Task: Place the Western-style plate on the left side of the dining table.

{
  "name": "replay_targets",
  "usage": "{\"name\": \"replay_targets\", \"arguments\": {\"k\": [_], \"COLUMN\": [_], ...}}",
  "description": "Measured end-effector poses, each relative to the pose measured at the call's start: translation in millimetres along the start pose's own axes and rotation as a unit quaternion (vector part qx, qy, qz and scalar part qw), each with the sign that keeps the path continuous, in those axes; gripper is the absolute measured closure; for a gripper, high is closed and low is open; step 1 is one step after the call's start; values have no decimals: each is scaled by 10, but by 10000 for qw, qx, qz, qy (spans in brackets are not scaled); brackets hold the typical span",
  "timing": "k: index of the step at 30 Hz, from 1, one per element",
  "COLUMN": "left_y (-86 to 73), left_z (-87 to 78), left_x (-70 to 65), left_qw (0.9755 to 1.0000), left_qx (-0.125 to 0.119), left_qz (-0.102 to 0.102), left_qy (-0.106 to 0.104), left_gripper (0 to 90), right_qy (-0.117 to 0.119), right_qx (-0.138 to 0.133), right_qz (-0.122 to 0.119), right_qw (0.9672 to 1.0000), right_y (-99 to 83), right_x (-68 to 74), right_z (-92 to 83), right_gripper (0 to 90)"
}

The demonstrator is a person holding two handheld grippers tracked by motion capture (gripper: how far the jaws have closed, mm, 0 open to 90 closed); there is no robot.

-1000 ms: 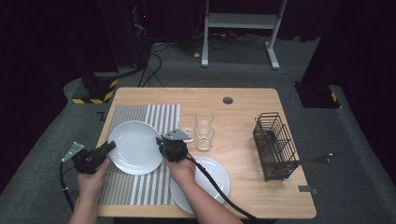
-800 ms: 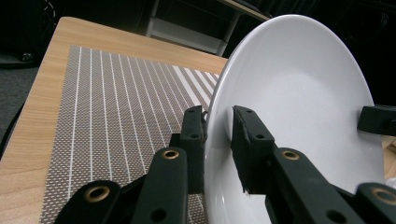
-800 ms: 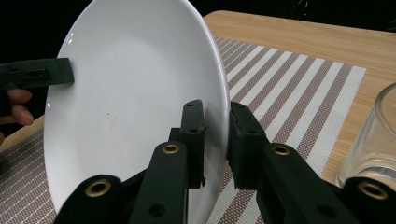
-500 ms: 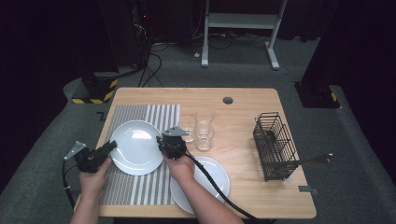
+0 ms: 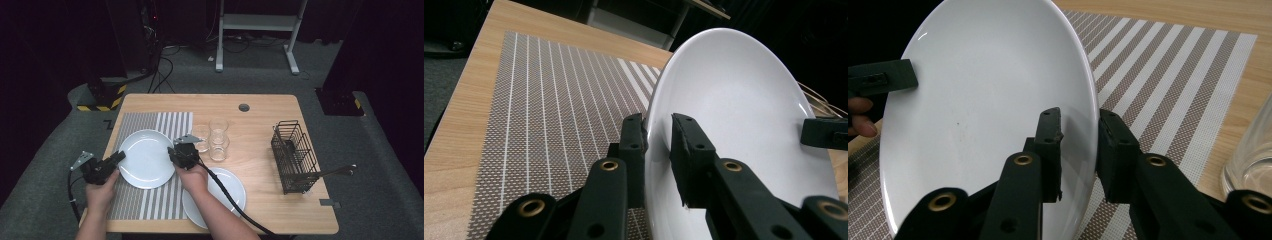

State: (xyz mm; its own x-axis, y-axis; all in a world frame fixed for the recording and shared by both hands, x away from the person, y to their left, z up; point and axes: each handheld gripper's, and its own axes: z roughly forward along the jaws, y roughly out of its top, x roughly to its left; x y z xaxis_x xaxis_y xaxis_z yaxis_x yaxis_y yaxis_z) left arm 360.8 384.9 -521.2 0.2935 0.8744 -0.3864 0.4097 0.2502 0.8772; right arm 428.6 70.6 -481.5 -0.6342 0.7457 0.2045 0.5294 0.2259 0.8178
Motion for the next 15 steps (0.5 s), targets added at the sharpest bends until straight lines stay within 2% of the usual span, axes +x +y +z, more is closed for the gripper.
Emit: {"name": "replay_targets", "arguments": {"k": [7, 15], "left_y": [-3, -6], "left_z": [10, 13], "left_x": [-7, -5], "left_qw": [10000, 9999], "left_qx": [37, 54], "left_qz": [25, 16], "left_qy": [34, 98], "left_gripper": [766, 766], "right_qy": [86, 78], "right_qx": [93, 220], "right_qz": [107, 107], "right_qw": [9999, 9997], "right_y": [2, 43], "right_x": [-23, -13], "right_z": [22, 56], "right_gripper": [685, 651]}}
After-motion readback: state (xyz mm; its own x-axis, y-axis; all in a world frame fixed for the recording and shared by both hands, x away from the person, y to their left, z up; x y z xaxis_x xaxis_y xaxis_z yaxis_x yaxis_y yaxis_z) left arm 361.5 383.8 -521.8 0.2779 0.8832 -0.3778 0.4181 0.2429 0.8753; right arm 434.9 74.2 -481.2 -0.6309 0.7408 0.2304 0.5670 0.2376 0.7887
